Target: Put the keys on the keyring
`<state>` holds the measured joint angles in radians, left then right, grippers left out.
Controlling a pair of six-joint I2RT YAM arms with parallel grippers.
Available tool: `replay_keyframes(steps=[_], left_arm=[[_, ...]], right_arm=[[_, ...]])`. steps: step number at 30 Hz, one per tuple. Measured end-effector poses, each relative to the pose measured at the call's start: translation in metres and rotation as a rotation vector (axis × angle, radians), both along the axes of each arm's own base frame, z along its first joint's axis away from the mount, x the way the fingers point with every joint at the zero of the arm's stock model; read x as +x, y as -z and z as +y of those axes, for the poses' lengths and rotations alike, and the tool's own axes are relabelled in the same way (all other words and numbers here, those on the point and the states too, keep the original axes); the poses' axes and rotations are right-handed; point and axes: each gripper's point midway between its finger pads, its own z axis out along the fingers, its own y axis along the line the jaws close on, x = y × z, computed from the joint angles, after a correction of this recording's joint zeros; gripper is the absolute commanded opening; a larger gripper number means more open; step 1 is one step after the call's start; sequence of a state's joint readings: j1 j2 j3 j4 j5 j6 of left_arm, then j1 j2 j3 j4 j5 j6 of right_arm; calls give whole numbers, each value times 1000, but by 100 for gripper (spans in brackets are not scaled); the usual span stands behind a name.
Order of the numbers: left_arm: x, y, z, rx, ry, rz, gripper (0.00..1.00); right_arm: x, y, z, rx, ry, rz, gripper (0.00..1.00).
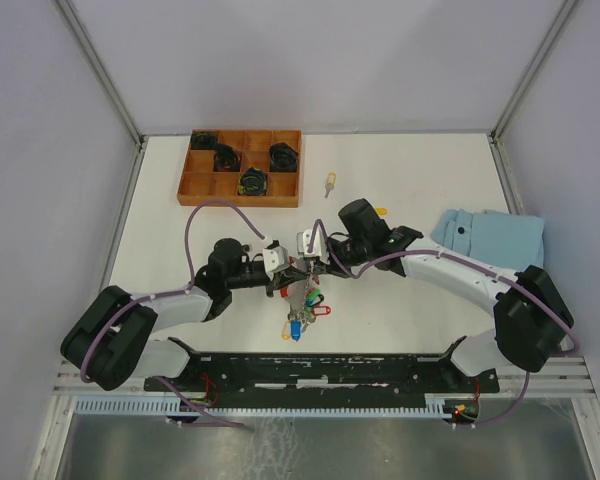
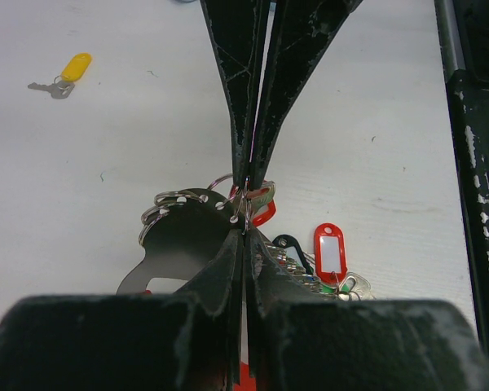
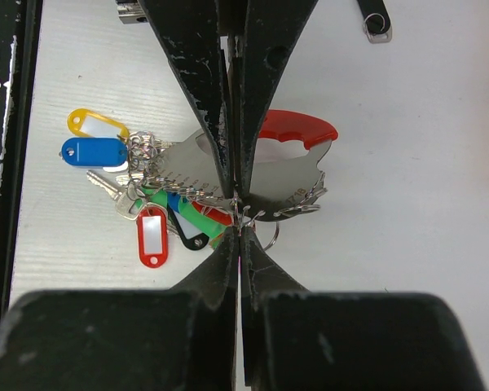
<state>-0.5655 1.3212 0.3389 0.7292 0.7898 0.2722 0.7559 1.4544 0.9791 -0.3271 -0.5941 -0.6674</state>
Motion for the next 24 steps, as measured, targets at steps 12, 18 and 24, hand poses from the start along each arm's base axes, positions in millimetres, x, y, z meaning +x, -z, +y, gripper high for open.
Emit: replay_keyframes(steps=[12, 18, 24], left_arm=[[0, 0, 0, 0, 1, 0, 3], [0, 0, 0, 0, 1, 0, 3], [0, 0, 0, 0, 1, 0, 3]], right_arm=[[-1, 1, 0, -1, -1, -1, 1], [-1, 3, -1, -5, 1, 1, 1], [-1, 2, -4, -9, 8, -6, 1]])
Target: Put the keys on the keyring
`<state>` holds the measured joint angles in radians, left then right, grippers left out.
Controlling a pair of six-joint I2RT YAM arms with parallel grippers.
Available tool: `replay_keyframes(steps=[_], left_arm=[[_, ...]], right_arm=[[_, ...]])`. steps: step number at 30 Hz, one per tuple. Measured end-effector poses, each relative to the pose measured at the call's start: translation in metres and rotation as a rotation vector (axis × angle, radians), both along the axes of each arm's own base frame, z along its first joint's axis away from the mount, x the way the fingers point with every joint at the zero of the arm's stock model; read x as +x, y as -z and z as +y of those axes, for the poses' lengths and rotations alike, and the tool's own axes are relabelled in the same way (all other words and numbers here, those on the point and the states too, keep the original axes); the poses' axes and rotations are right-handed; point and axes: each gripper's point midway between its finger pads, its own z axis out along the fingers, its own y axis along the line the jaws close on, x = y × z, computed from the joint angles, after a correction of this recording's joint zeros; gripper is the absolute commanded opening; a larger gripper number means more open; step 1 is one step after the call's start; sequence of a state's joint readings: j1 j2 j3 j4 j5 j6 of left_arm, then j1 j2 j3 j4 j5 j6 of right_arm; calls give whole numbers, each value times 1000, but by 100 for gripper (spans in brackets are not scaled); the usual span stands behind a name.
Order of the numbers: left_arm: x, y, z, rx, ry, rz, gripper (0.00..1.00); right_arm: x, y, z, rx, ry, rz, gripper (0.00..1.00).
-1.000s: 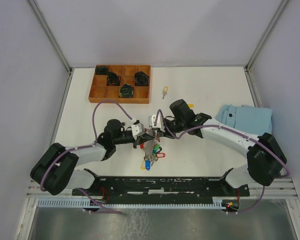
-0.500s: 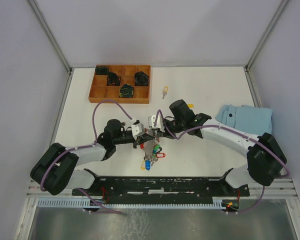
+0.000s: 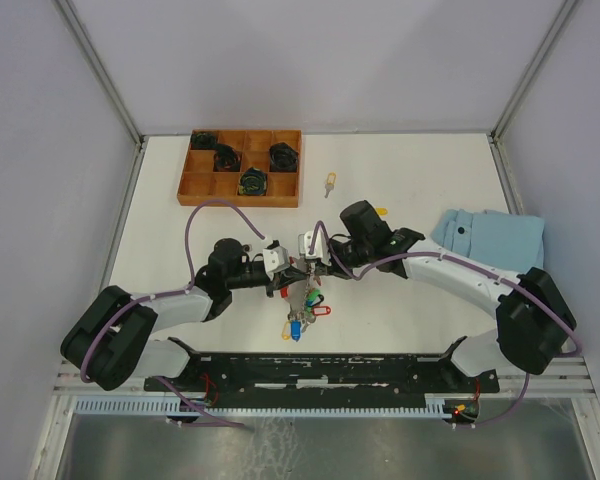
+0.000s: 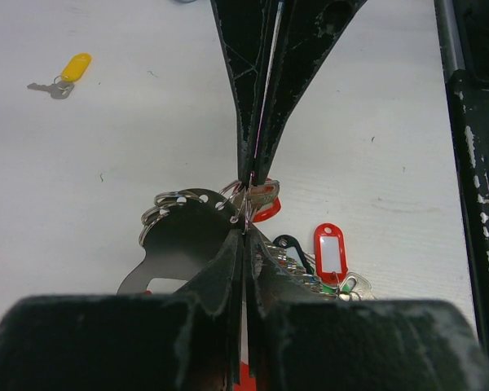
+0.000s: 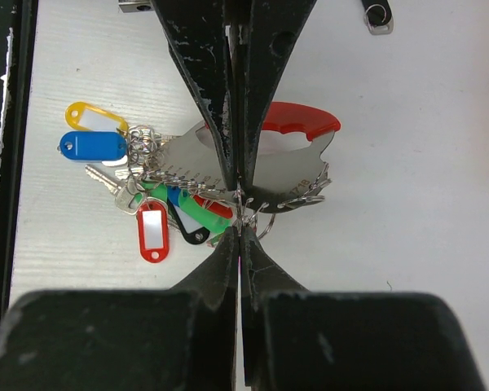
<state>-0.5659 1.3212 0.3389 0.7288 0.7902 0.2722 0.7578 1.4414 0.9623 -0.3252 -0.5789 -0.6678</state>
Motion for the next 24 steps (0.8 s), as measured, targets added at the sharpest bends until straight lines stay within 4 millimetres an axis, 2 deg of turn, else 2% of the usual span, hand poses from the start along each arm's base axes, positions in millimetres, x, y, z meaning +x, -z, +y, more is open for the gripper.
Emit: replay_keyframes(steps=[24], left_arm=[[0, 0, 0, 0, 2, 0, 3]], right_arm=[[-1, 0, 1, 11, 3, 3, 1]])
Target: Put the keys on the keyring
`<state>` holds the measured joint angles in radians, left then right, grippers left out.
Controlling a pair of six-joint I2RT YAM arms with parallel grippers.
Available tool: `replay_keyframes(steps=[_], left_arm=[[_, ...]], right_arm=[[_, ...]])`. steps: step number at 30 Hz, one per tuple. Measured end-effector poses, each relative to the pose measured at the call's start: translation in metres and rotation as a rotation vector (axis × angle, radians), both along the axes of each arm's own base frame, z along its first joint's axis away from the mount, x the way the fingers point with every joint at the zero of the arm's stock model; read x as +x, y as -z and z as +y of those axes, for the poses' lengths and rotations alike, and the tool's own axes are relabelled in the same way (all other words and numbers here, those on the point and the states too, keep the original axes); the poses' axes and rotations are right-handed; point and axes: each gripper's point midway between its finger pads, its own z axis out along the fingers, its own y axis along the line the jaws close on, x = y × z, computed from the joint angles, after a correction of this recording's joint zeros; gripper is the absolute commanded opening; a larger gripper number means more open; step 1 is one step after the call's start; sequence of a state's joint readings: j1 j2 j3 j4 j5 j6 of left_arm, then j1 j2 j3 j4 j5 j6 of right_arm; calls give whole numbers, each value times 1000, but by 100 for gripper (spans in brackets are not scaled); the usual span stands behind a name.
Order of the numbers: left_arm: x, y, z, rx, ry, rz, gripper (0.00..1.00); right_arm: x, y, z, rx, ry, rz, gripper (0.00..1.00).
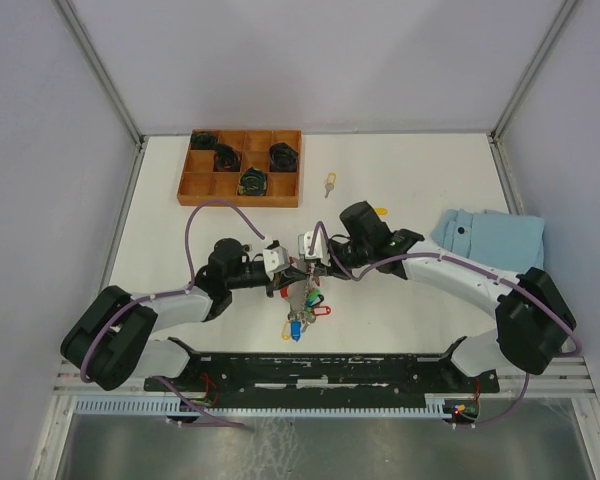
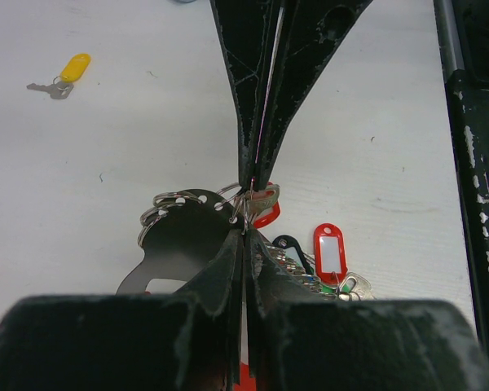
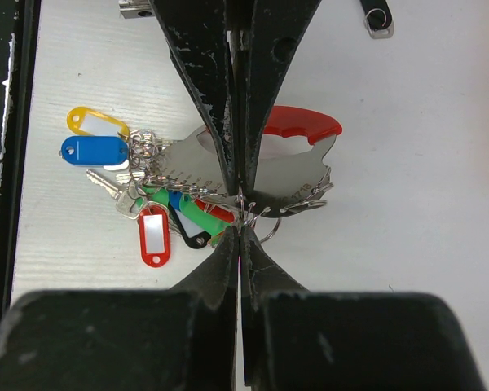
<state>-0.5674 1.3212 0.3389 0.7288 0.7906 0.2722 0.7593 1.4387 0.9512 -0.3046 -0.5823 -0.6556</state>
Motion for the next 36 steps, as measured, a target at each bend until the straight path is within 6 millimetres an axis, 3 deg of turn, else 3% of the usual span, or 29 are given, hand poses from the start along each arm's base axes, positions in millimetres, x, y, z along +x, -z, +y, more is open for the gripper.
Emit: replay_keyframes(steps=[36], left_arm=[[0, 0, 0, 0, 0, 0, 3]], right_arm=[[2, -3, -1, 0, 10, -15, 1]])
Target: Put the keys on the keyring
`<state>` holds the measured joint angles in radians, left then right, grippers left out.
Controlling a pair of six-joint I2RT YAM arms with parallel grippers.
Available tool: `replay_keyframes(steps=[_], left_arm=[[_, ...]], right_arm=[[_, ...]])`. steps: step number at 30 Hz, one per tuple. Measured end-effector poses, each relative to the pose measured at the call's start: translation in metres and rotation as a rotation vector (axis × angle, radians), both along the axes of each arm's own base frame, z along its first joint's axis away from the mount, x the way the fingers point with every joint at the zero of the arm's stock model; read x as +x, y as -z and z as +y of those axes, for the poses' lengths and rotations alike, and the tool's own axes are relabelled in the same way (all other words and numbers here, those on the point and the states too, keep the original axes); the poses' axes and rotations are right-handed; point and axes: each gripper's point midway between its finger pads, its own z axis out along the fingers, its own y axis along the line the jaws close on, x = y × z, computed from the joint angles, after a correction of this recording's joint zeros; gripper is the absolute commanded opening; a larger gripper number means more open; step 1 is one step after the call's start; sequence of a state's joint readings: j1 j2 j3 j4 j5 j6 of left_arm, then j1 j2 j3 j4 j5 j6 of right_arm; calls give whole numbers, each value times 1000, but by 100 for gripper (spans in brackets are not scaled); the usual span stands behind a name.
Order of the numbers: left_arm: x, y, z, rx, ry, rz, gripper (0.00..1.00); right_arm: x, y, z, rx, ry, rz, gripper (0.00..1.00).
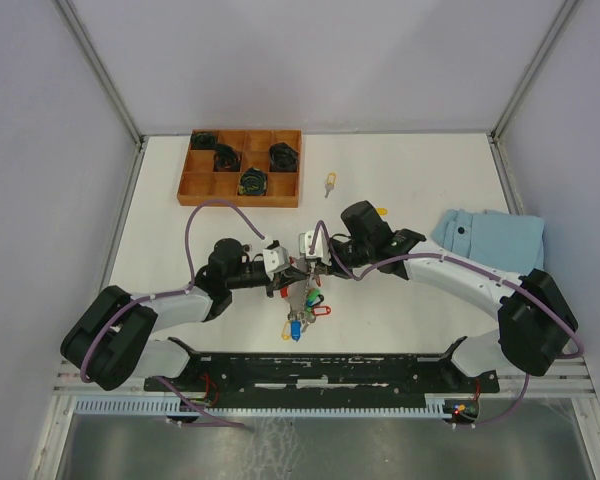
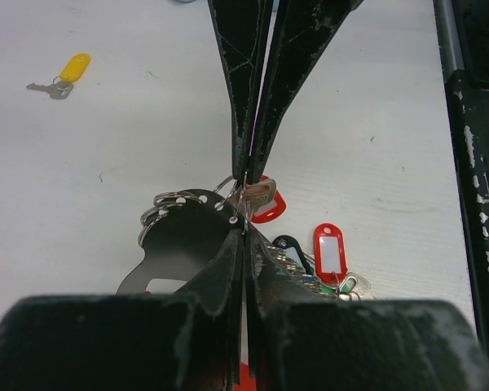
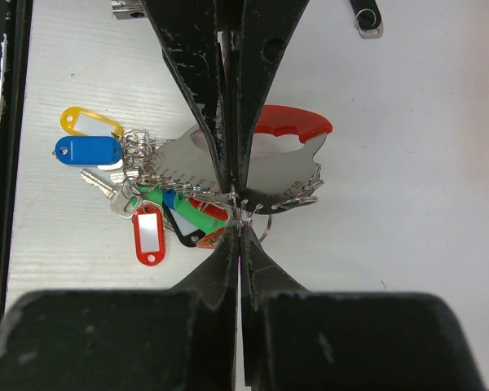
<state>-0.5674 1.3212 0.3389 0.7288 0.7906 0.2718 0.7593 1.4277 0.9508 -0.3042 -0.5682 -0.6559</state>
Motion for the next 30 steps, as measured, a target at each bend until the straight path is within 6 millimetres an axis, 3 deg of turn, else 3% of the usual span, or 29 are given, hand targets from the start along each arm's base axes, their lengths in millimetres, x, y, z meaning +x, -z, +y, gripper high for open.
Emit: replay_keyframes(steps=[30], left_arm=[[0, 0, 0, -2, 2, -1, 3]], right_arm=[[-2, 1, 2, 6, -8, 11, 1]])
